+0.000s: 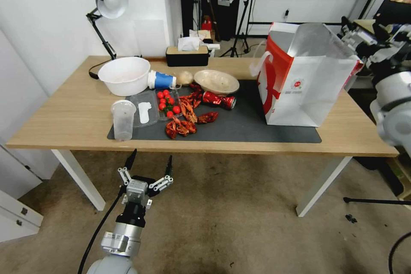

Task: Pick up the food delivery bag from the floor and place it on the table.

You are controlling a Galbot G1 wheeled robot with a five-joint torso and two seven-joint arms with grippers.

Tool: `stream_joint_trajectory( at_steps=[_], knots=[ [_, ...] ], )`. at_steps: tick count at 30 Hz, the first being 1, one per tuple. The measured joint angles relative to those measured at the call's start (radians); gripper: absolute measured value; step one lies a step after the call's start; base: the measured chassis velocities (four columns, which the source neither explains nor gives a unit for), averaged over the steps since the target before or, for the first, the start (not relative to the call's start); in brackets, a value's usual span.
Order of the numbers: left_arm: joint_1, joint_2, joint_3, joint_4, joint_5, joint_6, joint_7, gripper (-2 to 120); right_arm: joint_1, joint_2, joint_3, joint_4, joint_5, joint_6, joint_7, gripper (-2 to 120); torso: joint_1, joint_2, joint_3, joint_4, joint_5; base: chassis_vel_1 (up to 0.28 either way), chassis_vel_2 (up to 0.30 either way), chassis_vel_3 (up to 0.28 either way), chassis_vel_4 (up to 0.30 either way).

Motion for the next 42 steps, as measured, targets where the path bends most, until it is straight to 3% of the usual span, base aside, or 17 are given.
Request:
stream_joint_trajectory(
  at_steps=[5, 8, 12, 22, 26, 29, 37, 42],
  knots=[
    [0.006, 0.003, -0.004, -0.004, -0.007, -0.002, -0.002, 100, -0.106, 0.04, 0.065, 0.083, -0.077, 0.004, 0.0, 100, 0.0, 0.0, 0.0, 0.0, -0.0002, 0.0, 0.0, 0.0, 0.0],
    [0.013, 0.005, -0.009, -0.011, -0.009, -0.004, -0.004, 100, -0.239, 0.112, 0.159, 0.166, -0.187, -0.011, -0.004, 100, 0.0, 0.0, 0.0, -0.0004, -0.0001, 0.0, 0.0, 0.0, 0.0],
    [0.012, 0.006, -0.012, -0.017, -0.01, -0.002, -0.004, 100, -0.328, 0.187, 0.206, 0.236, -0.27, -0.028, -0.019, 100, 0.0, 0.0, 0.0, -0.0003, 0.0, 0.0, 0.0, 0.0, 0.0],
    [0.017, 0.009, -0.022, 0.0, -0.016, 0.0, -0.005, 100, -0.47, 0.39, 0.196, 0.328, -0.424, -0.041, -0.089, 100, 0.0, 0.0, 0.0, 0.0, -0.0002, 0.0, 0.0, 0.0, 0.0],
    [0.018, 0.01, -0.031, 0.021, -0.024, -0.01, -0.004, 100, -0.532, 0.479, 0.17, 0.322, -0.501, -0.005, -0.143, 100, 0.0, 0.0, 0.0, 0.0, -0.0001, 0.0, 0.0, 0.0, 0.0],
    [0.015, 0.01, -0.035, 0.049, -0.031, -0.025, -0.002, 100, -0.613, 0.583, 0.155, 0.268, -0.583, 0.091, -0.238, 100, 0.0, 0.0, 0.0, -0.0003, 0.0001, 0.0, 0.0, 0.0, 0.0],
    [0.006, 0.007, -0.038, 0.089, -0.031, -0.049, 0.001, 100, -0.697, 0.679, 0.16, 0.164, -0.632, 0.203, -0.361, 100, 0.0, 0.0, 0.0, -0.0002, -0.0002, 0.0, 0.0, 0.0, 0.0],
    [-0.009, 0.007, -0.04, 0.122, -0.029, -0.066, 0.001, 100, -0.715, 0.735, 0.149, 0.034, -0.675, 0.282, -0.419, 100, 0.0, 0.0, 0.0, 0.0, -0.0002, 0.0, 0.0, 0.0, 0.0]
  ],
)
